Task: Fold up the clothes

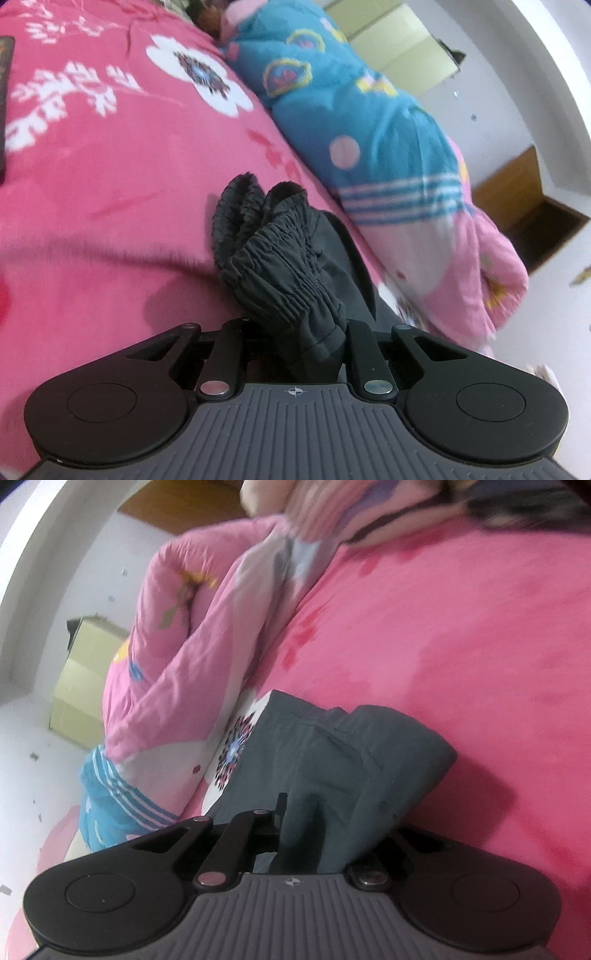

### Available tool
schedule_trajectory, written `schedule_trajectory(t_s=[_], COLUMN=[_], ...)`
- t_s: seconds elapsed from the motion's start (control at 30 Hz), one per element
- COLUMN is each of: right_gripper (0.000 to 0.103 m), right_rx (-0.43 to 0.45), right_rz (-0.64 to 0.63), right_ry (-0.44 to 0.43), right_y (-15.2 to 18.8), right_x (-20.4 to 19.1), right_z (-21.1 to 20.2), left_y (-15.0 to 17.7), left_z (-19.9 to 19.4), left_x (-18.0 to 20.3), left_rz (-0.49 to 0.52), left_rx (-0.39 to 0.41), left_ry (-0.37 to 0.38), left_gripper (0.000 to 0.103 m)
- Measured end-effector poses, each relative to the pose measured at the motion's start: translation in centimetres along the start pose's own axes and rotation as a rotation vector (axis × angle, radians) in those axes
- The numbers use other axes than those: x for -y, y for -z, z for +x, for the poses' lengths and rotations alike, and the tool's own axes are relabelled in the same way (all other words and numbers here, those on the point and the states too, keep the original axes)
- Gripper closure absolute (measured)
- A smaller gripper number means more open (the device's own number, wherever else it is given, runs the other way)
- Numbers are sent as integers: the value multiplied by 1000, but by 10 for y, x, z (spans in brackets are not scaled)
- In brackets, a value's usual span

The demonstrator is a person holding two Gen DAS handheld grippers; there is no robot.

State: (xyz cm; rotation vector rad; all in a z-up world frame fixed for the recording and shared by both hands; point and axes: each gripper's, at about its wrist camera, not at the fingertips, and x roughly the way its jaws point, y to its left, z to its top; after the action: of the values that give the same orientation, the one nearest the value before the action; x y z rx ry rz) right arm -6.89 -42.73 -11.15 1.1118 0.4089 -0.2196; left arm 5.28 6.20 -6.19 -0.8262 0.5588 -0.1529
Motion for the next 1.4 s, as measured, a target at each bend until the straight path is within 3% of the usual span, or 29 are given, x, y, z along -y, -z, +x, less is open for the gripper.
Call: schedule_trajectory(t_s=[0.1, 0.33, 0.4, 0.47, 0.53, 0.67, 0.73, 0.83, 1.0, 1.13, 1.27, 1.4], right_gripper=[101, 98, 93, 75, 62, 59, 59, 59, 60, 60, 60, 60], right_rx=[5, -82, -93, -77, -20, 151, 218, 201, -53, -325, -550, -658], right_rz=[38, 107, 85, 59, 15, -116, -225, -472, -882, -1015, -1092, -1235], right_ry=[4, 9, 24, 40, 87, 209, 217, 148, -64, -218, -254, -201], right_y=[1, -4, -9, -14, -21, -33, -34, -17, 54, 122, 190, 248], right_x=[10, 23, 24, 24, 22, 2, -25, -89, -207, -278, -326, -350], right_z=[-18, -10, -18, -33, -54, -98, -109, -93, -13, 59, 115, 148], left_y=[3, 3, 3, 2, 1, -4, -6, -4, 2, 2, 3, -2], left_z=[-5, 3, 2, -1, -5, -9, -11, -13, -21, -37, -54, -57], left_x=[0, 1, -3, -6, -9, -15, -16, -16, -15, -17, -20, -16], left_rz=[3, 58, 60, 67, 74, 89, 112, 161, 210, 248, 319, 377], left_rx=[-25, -35, -40, -43, -41, -38, -36, -35, -25, -13, 64, 156], left_ry=[0, -29, -21, -6, 16, 47, 62, 70, 75, 69, 43, 36], left_gripper=[89, 87, 84, 80, 76, 69, 67, 67, 67, 64, 64, 63])
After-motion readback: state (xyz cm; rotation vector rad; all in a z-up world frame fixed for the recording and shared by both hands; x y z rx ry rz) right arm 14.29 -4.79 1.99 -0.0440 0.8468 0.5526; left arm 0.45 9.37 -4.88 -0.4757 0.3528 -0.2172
